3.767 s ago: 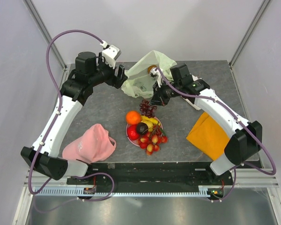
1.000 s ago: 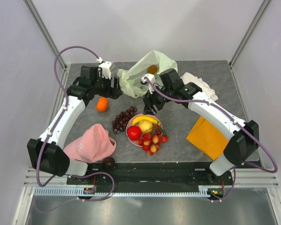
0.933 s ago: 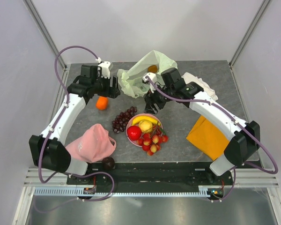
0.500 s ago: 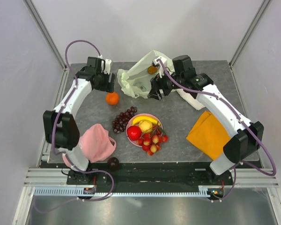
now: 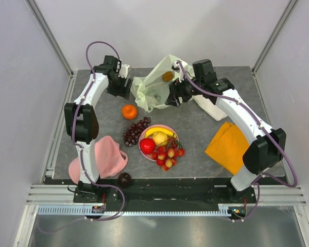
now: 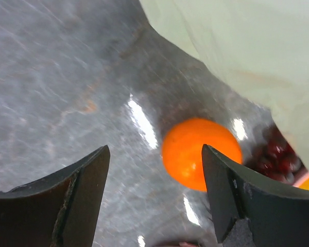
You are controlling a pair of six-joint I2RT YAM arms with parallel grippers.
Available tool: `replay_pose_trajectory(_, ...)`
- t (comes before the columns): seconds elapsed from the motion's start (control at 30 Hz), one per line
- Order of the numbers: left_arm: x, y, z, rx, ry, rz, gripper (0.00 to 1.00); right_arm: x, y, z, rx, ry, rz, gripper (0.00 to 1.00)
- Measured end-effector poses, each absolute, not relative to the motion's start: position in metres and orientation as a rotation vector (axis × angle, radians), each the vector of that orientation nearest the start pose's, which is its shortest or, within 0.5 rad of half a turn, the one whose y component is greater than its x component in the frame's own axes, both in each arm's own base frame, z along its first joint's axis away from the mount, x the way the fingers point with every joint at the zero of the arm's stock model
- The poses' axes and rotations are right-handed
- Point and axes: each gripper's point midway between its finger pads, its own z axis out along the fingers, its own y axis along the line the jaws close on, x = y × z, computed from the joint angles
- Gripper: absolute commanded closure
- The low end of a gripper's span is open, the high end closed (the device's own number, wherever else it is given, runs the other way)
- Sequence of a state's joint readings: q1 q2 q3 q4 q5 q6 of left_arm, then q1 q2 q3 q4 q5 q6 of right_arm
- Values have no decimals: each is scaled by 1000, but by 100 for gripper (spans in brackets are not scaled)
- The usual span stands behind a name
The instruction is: Take the fake fruits out of the plastic bag
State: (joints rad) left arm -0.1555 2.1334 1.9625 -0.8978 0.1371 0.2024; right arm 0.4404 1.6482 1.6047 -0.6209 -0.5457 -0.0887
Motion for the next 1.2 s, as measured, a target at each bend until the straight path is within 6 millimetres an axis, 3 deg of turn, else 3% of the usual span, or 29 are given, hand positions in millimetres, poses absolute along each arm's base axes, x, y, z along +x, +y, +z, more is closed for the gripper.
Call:
replay_pose_trajectory(0.27,454,-110,109,484,2697,-369,23,364,266,256,-859,2056,798,22)
replay_pose_trajectory(0.5,434,-111,93,413,2797,-421,32,366,265,257,-855,2050,796,21)
replay_pose_trajectory(0.83,429,-103,69,353,2869,-444,59,367,264,257,-852,2047,794,20)
replay_pose_trajectory(0.9,427,-105,64,350,2882,-470,72,367,264,257,-852,2047,794,20)
replay_pose_trajectory(0.93,426,-106,64,346,2887,-481,86,367,264,257,-852,2047,794,20)
replay_pose_trajectory(1.0,424,-108,64,341,2891,-497,98,367,264,257,-852,2047,794,20)
replay_pose_trajectory(1.2,422,-114,66,330,2884,-600,98,366,265,258,-865,2039,798,19)
